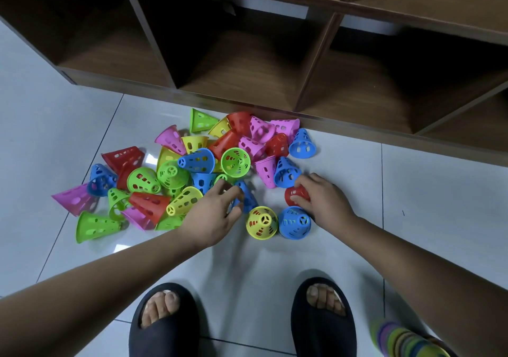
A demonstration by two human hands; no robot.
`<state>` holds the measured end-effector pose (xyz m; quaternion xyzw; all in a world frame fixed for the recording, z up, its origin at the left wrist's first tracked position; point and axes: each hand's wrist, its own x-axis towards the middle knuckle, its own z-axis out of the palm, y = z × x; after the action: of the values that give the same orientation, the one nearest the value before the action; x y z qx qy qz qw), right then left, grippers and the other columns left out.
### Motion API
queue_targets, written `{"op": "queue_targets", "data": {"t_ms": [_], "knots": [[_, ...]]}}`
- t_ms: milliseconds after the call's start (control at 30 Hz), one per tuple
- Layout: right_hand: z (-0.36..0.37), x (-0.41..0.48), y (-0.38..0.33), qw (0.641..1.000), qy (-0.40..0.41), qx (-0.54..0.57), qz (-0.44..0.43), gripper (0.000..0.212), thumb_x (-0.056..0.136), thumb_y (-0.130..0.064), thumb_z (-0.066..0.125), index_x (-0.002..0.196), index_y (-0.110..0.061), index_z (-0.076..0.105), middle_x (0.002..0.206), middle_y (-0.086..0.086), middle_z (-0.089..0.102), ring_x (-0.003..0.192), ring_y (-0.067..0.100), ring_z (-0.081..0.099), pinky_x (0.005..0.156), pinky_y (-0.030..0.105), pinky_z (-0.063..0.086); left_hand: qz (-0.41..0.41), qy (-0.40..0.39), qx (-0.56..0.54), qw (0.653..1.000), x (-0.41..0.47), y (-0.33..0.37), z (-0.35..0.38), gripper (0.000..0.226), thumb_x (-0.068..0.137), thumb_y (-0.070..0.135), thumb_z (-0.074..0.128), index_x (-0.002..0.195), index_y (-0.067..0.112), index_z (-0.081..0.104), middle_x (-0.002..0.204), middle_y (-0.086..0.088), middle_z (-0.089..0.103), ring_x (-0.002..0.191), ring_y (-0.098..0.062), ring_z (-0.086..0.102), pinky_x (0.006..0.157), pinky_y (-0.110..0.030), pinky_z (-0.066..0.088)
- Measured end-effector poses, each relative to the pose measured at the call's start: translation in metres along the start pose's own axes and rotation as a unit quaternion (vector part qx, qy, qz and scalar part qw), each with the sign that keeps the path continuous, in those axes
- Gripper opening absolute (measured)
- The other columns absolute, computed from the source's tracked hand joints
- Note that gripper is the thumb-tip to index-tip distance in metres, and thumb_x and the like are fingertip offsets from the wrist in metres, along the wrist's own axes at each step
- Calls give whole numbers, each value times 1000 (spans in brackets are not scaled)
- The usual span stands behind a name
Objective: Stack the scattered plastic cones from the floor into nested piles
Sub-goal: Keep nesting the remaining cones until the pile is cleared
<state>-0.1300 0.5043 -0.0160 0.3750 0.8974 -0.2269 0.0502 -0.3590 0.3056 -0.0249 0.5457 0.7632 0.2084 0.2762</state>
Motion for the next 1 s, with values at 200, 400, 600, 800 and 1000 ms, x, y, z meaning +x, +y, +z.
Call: {"op": "queue_targets", "data": {"t_ms": [200,400,600,800,1000], "knots": [[-3,-5,6,999,-21,28,36,46,89,-30,82,128,-25,59,121,1,63,109,28,65,88,42,56,-66,-1,66,996,1,-1,12,59,95,79,46,82,22,58,93,4,54,68,-25,59,59,-37,47],[-6,-14,12,998,6,28,58,37,89,-31,82,118,-25,60,112,-1,70,101,27,67,83,38,55,-171,-5,-41,984,13,6,12,57,96,75,55,113,21,57,99,-1,76,87,-25,72,77,-43,61],[-30,-24,1,991,67,91,70,56,86,-38,85,134,-30,57,119,0,72,104,25,66,90,35,54,-20,25,38,999,16,17,11,34,106,42,49,137,31,41,116,-4,67,87,-34,70,67,-43,57],[-55,-45,-20,964,139,210,90,46,83,-41,88,123,-35,64,107,-19,68,87,6,63,75,13,48,-14,-117,40,992,32,18,6,48,114,49,25,161,54,21,131,-5,57,111,-33,65,91,-46,58],[-67,-78,-43,963,146,224,33,35,86,-30,85,116,-34,67,106,-20,65,93,8,59,77,9,42,-65,-100,36,992,30,14,10,36,113,53,32,138,34,50,134,-7,42,103,-36,66,91,-47,56]]}}
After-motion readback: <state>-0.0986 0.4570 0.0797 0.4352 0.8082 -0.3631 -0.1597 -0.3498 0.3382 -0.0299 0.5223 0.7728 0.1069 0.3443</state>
